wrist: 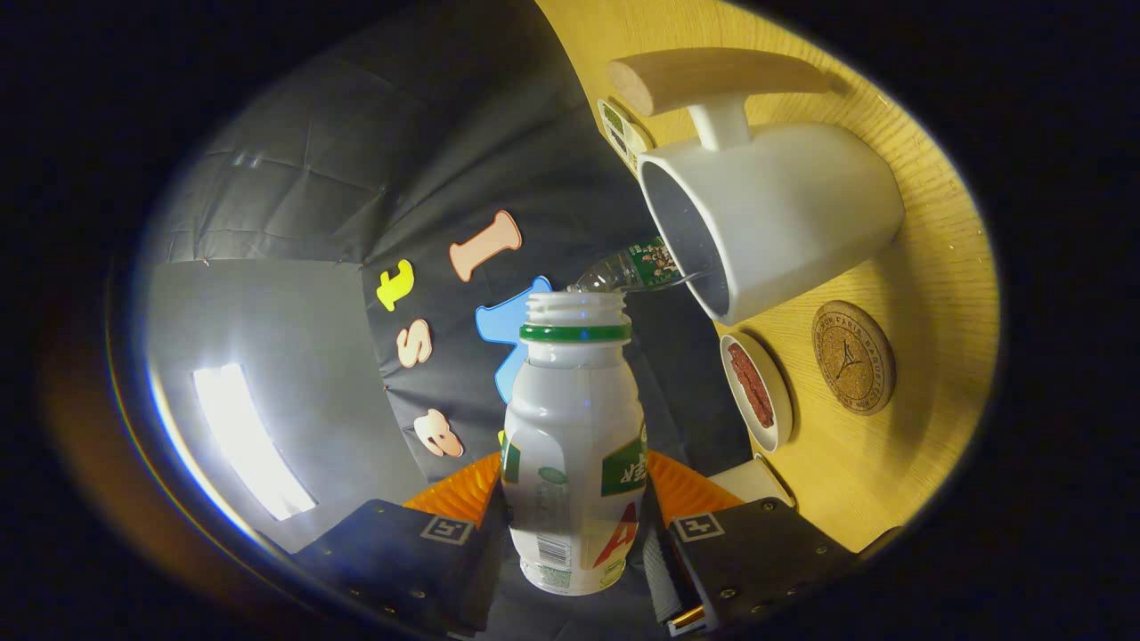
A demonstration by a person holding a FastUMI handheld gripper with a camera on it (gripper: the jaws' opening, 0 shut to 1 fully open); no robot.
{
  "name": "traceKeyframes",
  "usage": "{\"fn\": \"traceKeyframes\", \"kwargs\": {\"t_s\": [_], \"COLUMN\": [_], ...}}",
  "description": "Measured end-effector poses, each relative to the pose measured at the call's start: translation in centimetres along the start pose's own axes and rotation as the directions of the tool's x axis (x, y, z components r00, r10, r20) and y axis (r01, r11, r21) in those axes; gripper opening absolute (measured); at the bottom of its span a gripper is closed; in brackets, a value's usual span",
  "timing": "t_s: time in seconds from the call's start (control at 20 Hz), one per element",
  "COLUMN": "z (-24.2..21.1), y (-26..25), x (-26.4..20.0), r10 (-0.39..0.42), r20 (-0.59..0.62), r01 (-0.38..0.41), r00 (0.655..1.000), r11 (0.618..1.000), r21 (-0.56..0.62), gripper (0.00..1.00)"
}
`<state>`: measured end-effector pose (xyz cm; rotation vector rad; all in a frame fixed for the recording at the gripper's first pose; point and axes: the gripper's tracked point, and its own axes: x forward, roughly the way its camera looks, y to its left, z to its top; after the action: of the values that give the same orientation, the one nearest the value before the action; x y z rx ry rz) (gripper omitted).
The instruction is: Take the bottle from table, then pour the juice into the cup, finally place the bottle on the coaster
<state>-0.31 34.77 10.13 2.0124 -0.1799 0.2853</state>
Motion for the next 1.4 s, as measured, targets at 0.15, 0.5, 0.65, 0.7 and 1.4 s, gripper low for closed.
{"fn": "traceKeyframes", "kwargs": {"t_s": [0.15,0.5,0.65,0.7,1.4], "z": [0.2,0.6,0.7,0.7,0.9], "y": [0.2,0.6,0.7,0.7,0.8], "x": [0.2,0.6,0.6,0.6,0.7], "r10": [-0.001,0.001,0.003,0.004,0.002], "r20": [0.001,0.012,0.013,0.014,0.02], "r01": [0.001,-0.002,-0.003,-0.004,-0.003], "r00": [1.0,1.0,1.0,1.0,1.0], "r11": [1.0,1.0,1.0,1.0,0.999], "r21": [0.007,0.024,0.024,0.026,0.046], "gripper": [0.67,0.66,0.67,0.67,0.66]}}
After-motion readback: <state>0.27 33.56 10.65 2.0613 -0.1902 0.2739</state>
